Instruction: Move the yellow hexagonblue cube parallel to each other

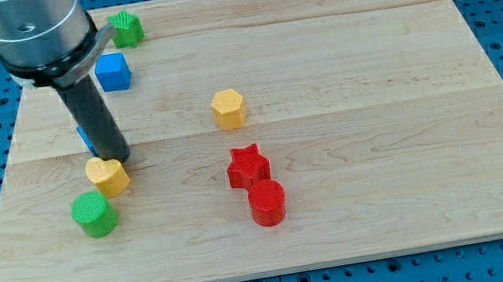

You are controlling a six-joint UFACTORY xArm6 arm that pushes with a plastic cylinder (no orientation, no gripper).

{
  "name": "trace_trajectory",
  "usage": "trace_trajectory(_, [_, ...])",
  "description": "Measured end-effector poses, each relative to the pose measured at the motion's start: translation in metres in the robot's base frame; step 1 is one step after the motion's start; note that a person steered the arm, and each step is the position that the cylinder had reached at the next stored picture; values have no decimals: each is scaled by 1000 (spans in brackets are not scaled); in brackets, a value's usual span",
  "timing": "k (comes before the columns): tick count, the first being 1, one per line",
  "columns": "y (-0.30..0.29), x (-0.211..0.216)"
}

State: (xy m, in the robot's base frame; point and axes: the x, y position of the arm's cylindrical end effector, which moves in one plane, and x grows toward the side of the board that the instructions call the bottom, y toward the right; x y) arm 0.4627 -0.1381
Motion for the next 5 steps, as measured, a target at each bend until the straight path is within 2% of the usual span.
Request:
trace_trajectory(2, [122,-17])
trace_trajectory(4, [154,-58])
trace_trajectory(5, [192,-62])
